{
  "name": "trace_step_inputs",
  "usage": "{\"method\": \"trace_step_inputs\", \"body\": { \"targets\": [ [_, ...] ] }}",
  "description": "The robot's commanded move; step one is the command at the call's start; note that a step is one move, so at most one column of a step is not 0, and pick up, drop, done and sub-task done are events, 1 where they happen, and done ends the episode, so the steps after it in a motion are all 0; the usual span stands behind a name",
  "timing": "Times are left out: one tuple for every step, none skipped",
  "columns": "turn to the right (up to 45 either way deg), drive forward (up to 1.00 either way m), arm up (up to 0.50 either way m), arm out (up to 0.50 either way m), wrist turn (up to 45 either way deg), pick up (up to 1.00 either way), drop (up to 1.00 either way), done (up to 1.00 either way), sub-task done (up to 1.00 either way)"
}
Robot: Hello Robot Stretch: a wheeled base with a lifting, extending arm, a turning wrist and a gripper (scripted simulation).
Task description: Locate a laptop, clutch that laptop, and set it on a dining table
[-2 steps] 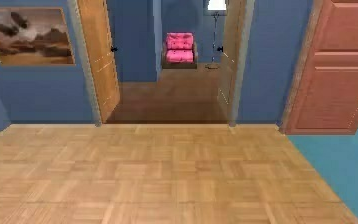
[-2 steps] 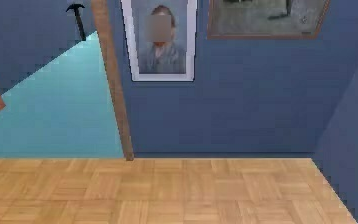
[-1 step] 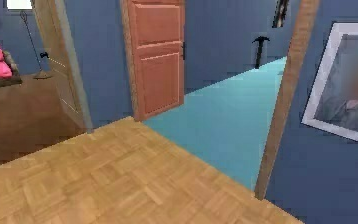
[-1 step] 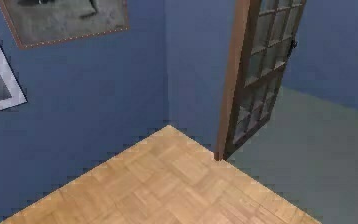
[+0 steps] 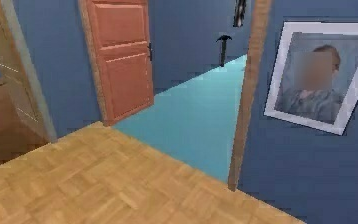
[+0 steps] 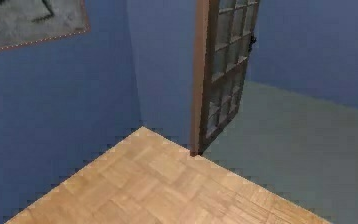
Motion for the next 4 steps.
{"method": "trace_step_inputs", "body": {
  "targets": [
    [0.0,1.0,0.0,0.0,0.0,0.0,0.0,0.0,0.0],
    [0.0,0.45,0.0,0.0,0.0,0.0,0.0,0.0,0.0],
    [27.0,0.0,0.0,0.0,0.0,0.0,0.0,0.0,0.0],
    [0.0,1.0,0.0,0.0,0.0,0.0,0.0,0.0,0.0]
  ]
}}
